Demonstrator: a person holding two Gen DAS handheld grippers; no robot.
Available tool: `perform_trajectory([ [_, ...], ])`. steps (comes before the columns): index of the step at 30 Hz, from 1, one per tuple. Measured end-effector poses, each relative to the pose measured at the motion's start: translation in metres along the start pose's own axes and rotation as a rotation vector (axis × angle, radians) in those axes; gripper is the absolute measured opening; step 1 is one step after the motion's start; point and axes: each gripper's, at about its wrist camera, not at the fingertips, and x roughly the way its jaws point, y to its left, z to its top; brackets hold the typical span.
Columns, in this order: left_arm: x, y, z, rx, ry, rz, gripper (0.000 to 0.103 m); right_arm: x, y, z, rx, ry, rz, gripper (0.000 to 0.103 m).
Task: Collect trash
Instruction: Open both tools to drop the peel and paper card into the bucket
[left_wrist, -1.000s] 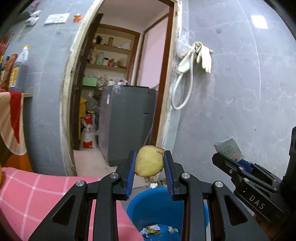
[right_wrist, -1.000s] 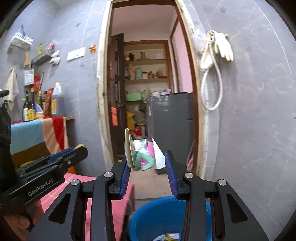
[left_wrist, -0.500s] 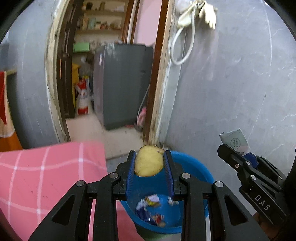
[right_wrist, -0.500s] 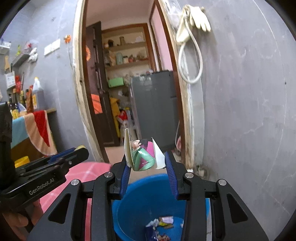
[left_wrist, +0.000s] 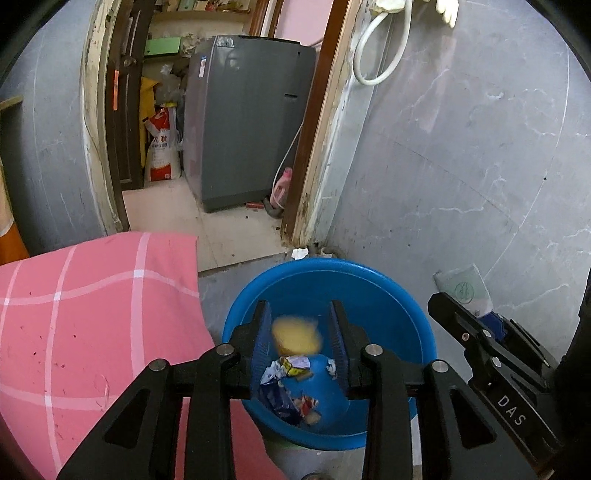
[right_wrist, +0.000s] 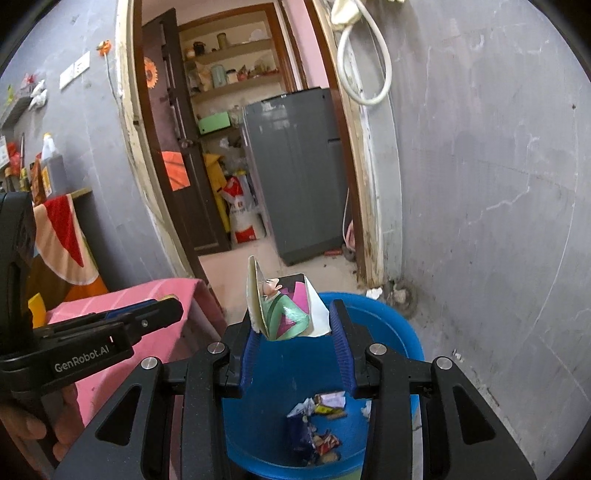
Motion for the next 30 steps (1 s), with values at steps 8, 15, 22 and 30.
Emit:
perform_trajectory([
  [8, -0.004, 0.004, -0.001, -0.005, -0.004, 0.002, 0.04, 0.003, 0.0, -0.001, 0.013, 0.018, 0.003, 0.045],
  [15, -0.013, 0.004, 0.001, -0.015, -0.03, 0.015, 0.051, 0.0, 0.001, 0.001, 0.017, 0.005, -0.005, 0.049],
  [22, -0.025, 0.013, 0.003, -0.061, -0.056, 0.039, 0.075, -0.007, 0.004, 0.004, 0.015, -0.011, -0.018, 0.055],
  [30, -0.042, 0.026, 0.001, -0.11, -0.096, 0.063, 0.091, -0.018, 0.008, 0.007, 0.007, -0.039, -0.039, 0.081],
])
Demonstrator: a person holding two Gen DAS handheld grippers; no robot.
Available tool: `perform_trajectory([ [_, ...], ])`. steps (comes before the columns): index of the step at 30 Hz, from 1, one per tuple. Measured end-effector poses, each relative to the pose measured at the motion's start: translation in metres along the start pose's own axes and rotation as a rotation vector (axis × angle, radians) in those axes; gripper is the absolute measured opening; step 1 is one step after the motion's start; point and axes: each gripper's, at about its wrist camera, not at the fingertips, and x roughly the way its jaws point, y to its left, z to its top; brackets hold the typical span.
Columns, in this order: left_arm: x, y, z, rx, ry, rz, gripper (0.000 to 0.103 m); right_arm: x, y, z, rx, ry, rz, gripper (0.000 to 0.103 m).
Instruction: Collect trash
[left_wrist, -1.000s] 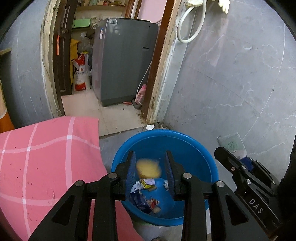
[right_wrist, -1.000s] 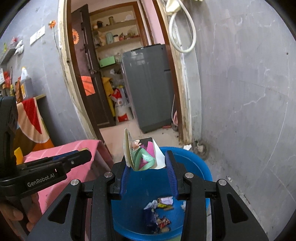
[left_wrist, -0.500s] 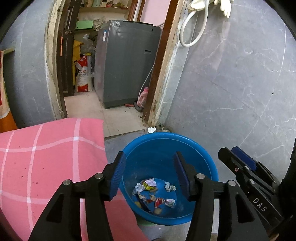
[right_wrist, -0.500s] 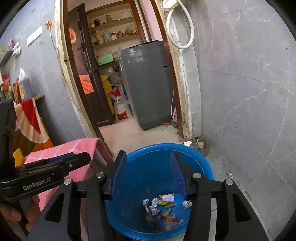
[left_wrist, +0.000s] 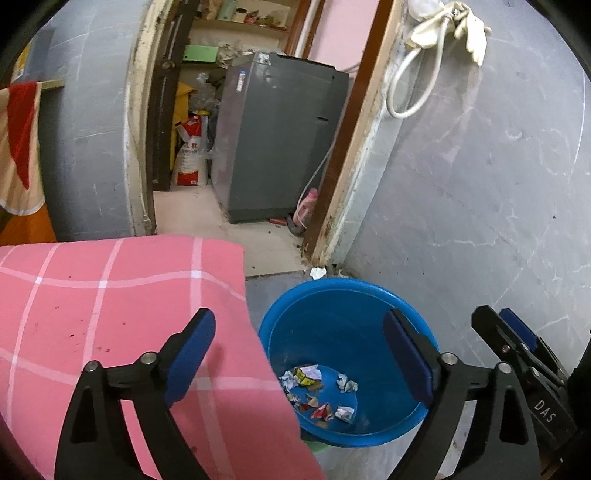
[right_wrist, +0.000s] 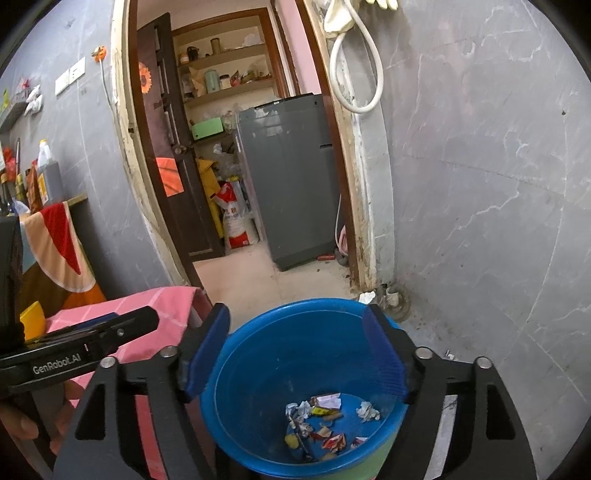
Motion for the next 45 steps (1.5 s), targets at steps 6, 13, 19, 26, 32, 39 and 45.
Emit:
perform_trajectory([
  [6, -0.019, 0.01, -0.001, -0.013, -0.06, 0.022, 0.096, -0.011, 0.003, 0.003, -0.005, -0.03, -0.01, 0.101],
  [13, -0.045, 0.015, -0.008, -0.014, -0.12, 0.041, 0.098, -0.023, 0.009, 0.006, -0.022, -0.061, -0.011, 0.103],
  [19, -0.072, 0.016, -0.017, 0.005, -0.186, 0.058, 0.099, -0.037, 0.015, 0.007, -0.044, -0.087, -0.002, 0.103],
  [26, -0.108, 0.016, -0.031, 0.021, -0.25, 0.081, 0.1, -0.058, 0.026, 0.006, -0.064, -0.123, 0.01, 0.103],
  [32, -0.132, 0.015, -0.045, 0.025, -0.277, 0.1, 0.1, -0.079, 0.034, 0.005, -0.079, -0.149, 0.016, 0.103],
  [39, -0.16, 0.013, -0.059, 0.043, -0.31, 0.11, 0.1, -0.107, 0.041, -0.003, -0.091, -0.178, 0.02, 0.103],
  [45, -0.185, 0.01, -0.078, 0.059, -0.337, 0.123, 0.1, -0.13, 0.048, -0.013, -0.108, -0.202, 0.025, 0.103],
])
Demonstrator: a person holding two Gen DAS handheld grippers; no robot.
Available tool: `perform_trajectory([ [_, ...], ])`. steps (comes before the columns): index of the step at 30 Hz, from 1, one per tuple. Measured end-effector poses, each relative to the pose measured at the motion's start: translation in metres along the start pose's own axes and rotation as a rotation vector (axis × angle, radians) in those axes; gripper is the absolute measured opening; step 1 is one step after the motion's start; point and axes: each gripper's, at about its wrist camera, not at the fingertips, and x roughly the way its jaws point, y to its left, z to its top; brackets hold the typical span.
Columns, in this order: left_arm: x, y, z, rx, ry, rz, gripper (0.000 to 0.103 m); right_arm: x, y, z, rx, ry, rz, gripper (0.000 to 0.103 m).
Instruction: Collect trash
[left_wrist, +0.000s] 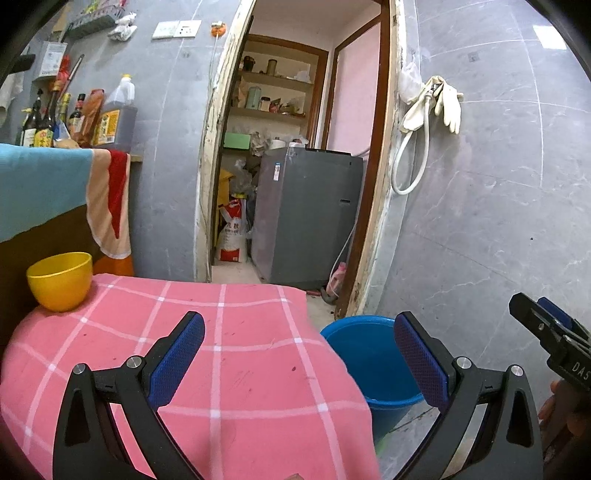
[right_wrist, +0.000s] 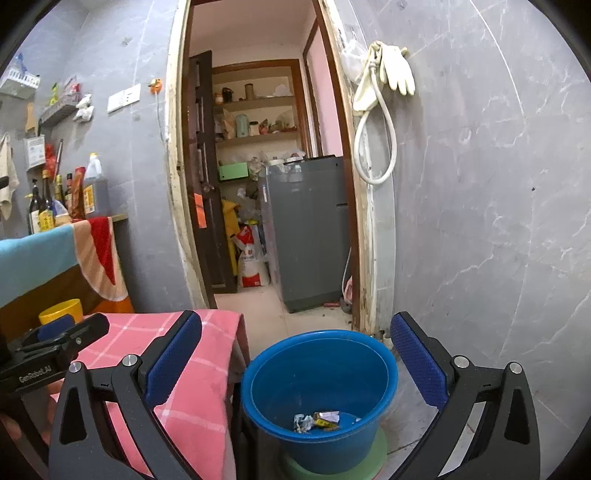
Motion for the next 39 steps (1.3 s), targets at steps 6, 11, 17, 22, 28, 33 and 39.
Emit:
perform_trajectory([
  [6, -0.025, 0.004, -0.01, 0.008, -0.016, 0.022, 0.101, -0.026, 0.008, -0.008, -0.016, -0.029, 0.003, 0.103],
  [11, -0.043, 0.006, -0.02, 0.019, -0.034, 0.046, 0.101, -0.043, 0.014, -0.016, -0.02, -0.051, 0.007, 0.103],
  [17, -0.06, 0.012, -0.034, 0.008, -0.053, 0.077, 0.101, -0.059, 0.022, -0.028, -0.033, -0.067, 0.015, 0.103],
  [22, -0.07, 0.016, -0.047, 0.001, -0.066, 0.106, 0.101, -0.069, 0.028, -0.038, -0.05, -0.073, 0.021, 0.103],
  [28, -0.083, 0.019, -0.061, 0.0, -0.076, 0.141, 0.101, -0.081, 0.033, -0.05, -0.067, -0.081, 0.02, 0.103],
  [33, -0.088, 0.02, -0.071, -0.003, -0.074, 0.159, 0.101, -0.089, 0.038, -0.06, -0.088, -0.096, 0.009, 0.103],
  [39, -0.093, 0.019, -0.08, -0.008, -0.085, 0.178, 0.101, -0.096, 0.042, -0.067, -0.099, -0.115, 0.001, 0.103],
])
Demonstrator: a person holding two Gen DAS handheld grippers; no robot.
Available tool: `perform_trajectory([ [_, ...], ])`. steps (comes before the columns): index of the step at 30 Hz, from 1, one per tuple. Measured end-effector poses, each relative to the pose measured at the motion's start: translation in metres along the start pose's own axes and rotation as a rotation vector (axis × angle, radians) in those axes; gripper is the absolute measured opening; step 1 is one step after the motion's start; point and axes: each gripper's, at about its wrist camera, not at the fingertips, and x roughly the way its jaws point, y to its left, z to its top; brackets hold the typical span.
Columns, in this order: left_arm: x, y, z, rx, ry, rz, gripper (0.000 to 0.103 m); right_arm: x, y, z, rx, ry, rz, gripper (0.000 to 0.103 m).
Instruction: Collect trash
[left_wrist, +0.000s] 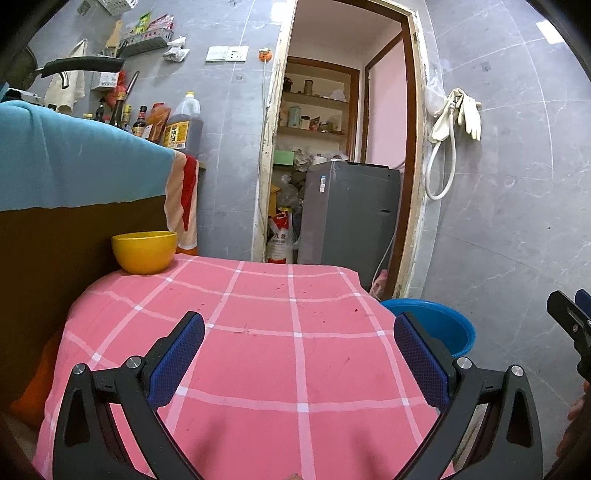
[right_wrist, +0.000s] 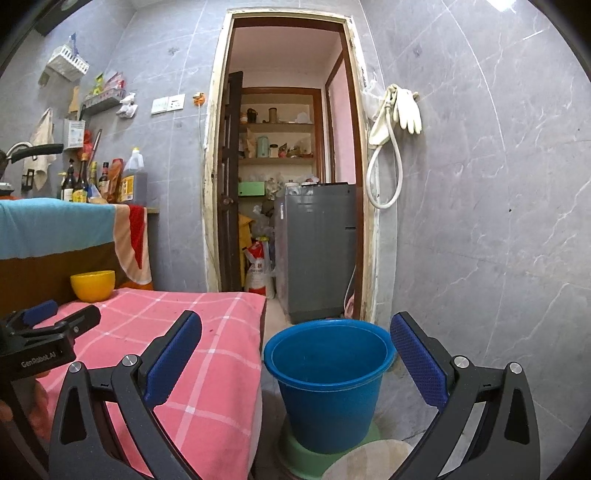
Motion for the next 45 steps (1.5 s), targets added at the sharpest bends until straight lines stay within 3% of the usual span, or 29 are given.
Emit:
perform_trajectory([
  [45, -0.011, -0.007, -0.011, 0.047, -0.032, 0.002, 0.101, -0.003, -0.004, -0.01, 0.017, 0.024, -0.024, 0.103],
])
